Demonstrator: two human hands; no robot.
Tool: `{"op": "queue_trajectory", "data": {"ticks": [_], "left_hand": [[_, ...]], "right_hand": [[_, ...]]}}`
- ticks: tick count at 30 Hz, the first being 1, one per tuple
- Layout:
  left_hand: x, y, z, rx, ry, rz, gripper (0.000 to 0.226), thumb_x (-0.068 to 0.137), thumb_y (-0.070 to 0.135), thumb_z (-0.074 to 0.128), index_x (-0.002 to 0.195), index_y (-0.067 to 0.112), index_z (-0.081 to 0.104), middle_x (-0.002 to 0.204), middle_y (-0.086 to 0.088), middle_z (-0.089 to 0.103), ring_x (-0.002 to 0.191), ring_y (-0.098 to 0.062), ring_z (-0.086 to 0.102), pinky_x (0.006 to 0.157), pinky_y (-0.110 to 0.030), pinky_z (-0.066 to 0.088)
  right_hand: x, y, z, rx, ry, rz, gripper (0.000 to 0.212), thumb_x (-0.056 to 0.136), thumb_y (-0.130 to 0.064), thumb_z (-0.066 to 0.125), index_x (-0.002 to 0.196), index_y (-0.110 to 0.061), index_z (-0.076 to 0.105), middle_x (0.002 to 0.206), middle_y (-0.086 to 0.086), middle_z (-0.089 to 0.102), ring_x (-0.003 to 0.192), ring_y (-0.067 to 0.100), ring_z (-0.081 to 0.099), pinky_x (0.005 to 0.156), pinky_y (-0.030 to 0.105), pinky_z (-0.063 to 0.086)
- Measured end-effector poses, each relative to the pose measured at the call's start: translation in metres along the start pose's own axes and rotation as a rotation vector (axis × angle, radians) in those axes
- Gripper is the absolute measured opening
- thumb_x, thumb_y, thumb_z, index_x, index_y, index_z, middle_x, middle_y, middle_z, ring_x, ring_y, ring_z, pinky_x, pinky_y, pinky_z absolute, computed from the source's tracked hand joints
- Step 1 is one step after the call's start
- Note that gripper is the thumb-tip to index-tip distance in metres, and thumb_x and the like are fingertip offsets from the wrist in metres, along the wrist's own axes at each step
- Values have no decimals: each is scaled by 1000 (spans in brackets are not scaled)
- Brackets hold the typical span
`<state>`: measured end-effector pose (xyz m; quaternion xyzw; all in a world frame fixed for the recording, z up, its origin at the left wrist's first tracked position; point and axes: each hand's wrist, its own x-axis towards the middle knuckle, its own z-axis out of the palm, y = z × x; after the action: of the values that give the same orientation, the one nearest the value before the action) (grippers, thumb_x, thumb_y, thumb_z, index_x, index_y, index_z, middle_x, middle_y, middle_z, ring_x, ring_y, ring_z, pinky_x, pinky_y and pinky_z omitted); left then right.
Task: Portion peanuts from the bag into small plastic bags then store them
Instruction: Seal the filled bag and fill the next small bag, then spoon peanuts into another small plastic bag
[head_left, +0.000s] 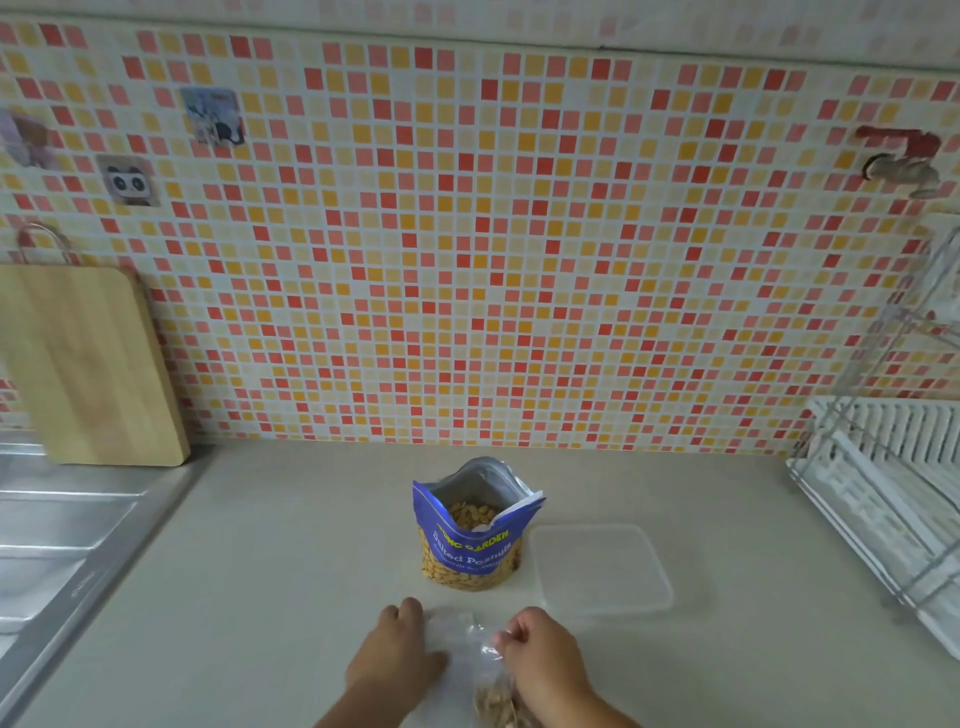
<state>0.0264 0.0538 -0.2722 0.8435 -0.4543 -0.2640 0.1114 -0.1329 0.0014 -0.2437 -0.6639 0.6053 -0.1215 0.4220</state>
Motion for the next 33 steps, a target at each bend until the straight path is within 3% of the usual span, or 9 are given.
{"op": "queue_trajectory", "data": {"ticks": [2,4,6,10,13,16,20,24,33], "left_hand": [[7,-5,-4,-19,-26,-14,42,79,41,61,113,23,46,116,-3,46,116,-23,53,91,-33,45],[12,-11,-7,-72,-22,-11,17,78,33,63,87,30,48,101,-1,46,112,-22,55,87,-26,44],[17,-17,-12,-86,-18,8,26,77,25,61,65,32,40,83,4,45,103,-21,58,75,-21,42],[22,-24,-26,-202,-23,27,30,73,18,67,56,31,46,64,9,52,66,-11,52,60,-16,42],[21,-24,-44,-343,-85,35,22,72,20,74,57,24,58,55,7,53,52,-9,49,56,-19,43],[15,-18,-66,-588,-184,36,17,71,12,78,59,13,66,49,3,53,46,-12,48,51,-22,45],[3,0,-90,-673,-293,119,10,67,16,80,64,13,71,54,1,58,52,-11,53,60,-23,50],[-8,16,-93,-695,-315,139,16,59,20,80,54,18,65,52,4,54,51,-10,50,57,-21,47],[-23,20,-93,-875,-444,61,12,75,13,77,84,7,73,69,-2,66,51,-9,52,56,-19,50]], "right_hand": [[2,3,0,-36,12,-35,33,81,-33,65,62,-31,38,63,-10,49,73,14,50,67,17,36],[6,6,0,-44,11,-44,32,80,-33,65,62,-30,39,61,-10,48,71,14,50,67,18,38],[11,11,-1,-65,10,-47,32,80,-33,65,62,-30,39,61,-10,49,71,13,50,68,18,39],[16,15,-2,-100,-2,-40,34,77,-42,67,63,-31,38,76,-9,61,81,14,57,75,21,43],[15,9,-7,-192,20,-106,23,78,-47,65,78,-33,46,92,-9,60,101,13,61,84,22,44],[10,-8,-15,-197,73,-278,17,81,-46,63,94,-36,57,89,-14,51,99,6,57,81,17,41],[9,-38,-17,178,-63,-335,12,77,-31,75,83,-34,64,79,-12,65,68,-11,56,67,4,41],[10,-50,-20,264,-128,-318,20,77,-19,75,66,-26,59,51,-17,54,49,-9,46,56,4,38],[4,-42,-23,165,-107,-304,16,86,-23,65,70,-25,64,74,-4,63,70,7,50,63,15,39]]}}
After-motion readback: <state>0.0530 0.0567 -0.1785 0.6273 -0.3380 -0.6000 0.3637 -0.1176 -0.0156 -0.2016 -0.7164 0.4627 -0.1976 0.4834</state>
